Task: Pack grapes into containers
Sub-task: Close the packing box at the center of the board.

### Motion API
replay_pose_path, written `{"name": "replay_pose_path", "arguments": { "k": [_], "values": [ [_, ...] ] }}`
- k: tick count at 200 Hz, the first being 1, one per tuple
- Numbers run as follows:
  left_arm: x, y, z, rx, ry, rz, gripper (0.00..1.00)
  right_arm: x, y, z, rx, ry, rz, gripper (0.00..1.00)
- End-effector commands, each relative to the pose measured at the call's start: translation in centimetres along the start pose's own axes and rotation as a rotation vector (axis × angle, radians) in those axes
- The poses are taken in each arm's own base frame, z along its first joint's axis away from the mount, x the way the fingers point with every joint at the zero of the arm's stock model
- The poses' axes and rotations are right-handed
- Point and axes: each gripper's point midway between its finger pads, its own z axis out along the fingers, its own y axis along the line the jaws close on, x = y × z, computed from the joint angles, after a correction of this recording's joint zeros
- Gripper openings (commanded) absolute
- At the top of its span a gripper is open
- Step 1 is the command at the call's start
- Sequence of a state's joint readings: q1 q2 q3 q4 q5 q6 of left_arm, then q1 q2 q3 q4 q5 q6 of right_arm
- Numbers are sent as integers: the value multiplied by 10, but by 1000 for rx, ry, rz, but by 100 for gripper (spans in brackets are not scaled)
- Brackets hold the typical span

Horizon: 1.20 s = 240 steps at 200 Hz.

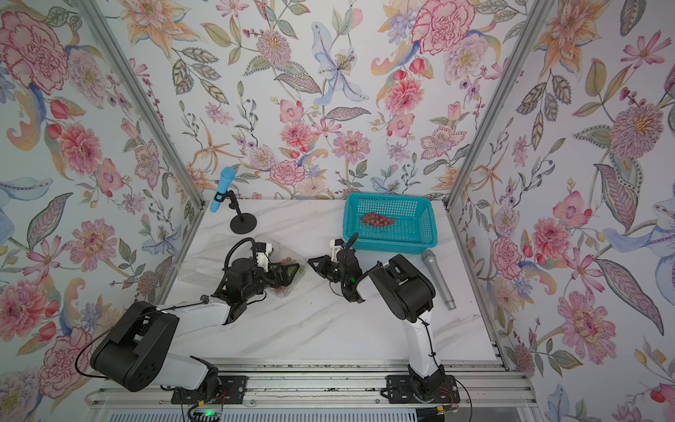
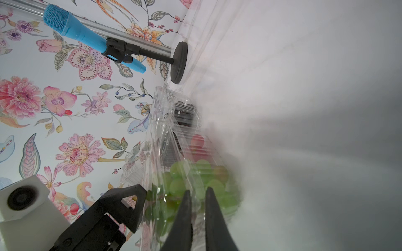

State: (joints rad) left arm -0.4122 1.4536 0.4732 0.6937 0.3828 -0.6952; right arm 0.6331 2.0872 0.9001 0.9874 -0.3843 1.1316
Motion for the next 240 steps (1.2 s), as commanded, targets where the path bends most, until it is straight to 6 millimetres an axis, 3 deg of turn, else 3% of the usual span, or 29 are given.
{"name": "replay_pose_path", "arguments": {
  "k": [1,114,166,226,240],
  "values": [
    [32,17,1,-49,97,-39,100,12,-16,0,28,20,19,12],
    [28,14,5,-48,106,-28,100,8,-3,-1,-37,5,55,19],
    [33,7,12,-36,124,-23,100,8,3,0,-73,1,72,15],
    [39,-10,22,0,132,-18,100,10,-7,-13,-50,-9,77,8],
    [49,-6,28,-10,162,-22,100,8,-10,-17,-42,-15,76,8]
  ]
}}
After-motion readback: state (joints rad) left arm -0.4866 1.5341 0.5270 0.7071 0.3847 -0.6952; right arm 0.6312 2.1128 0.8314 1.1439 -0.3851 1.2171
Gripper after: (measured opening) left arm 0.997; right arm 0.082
